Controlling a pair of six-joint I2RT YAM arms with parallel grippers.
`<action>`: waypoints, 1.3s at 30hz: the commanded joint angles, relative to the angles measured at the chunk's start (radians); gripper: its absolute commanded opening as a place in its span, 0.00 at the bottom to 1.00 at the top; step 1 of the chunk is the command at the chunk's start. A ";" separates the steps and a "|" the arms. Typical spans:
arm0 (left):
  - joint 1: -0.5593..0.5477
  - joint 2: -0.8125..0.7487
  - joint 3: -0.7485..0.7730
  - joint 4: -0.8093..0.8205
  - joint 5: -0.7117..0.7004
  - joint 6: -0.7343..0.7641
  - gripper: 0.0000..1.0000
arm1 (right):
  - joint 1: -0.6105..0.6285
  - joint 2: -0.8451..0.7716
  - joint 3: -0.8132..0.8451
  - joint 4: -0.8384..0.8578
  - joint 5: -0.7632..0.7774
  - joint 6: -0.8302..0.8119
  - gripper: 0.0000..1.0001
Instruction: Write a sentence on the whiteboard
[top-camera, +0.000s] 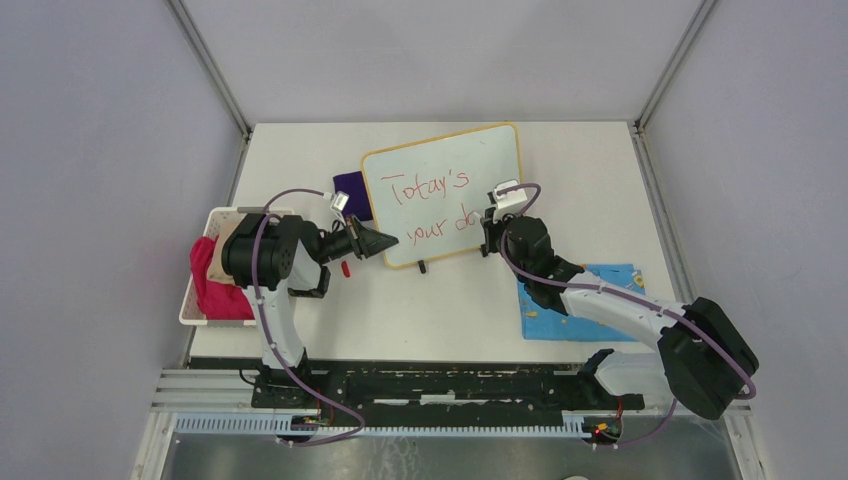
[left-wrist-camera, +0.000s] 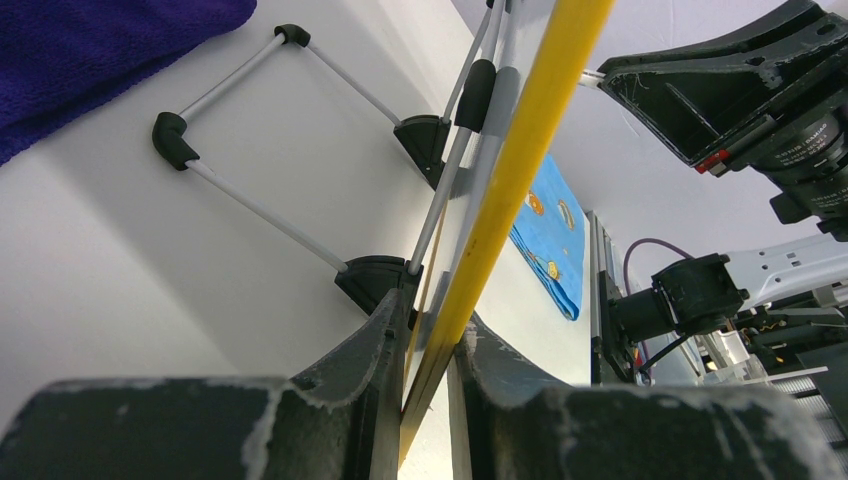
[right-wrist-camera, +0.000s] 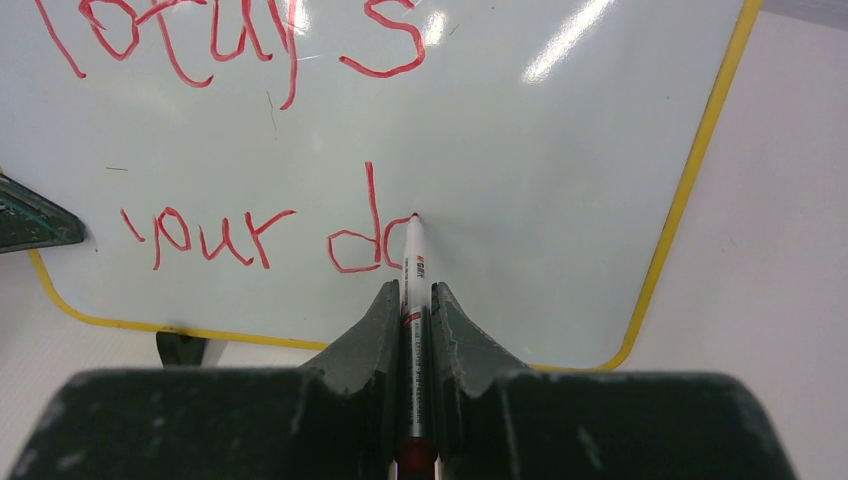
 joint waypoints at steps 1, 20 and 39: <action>-0.005 0.032 -0.003 0.150 -0.019 -0.045 0.02 | -0.007 0.011 0.036 0.044 0.005 -0.009 0.00; -0.005 0.032 -0.003 0.151 -0.019 -0.045 0.02 | -0.008 -0.018 -0.064 0.049 -0.006 0.021 0.00; -0.005 0.033 -0.001 0.150 -0.018 -0.047 0.02 | -0.011 -0.064 -0.034 0.052 0.021 0.007 0.00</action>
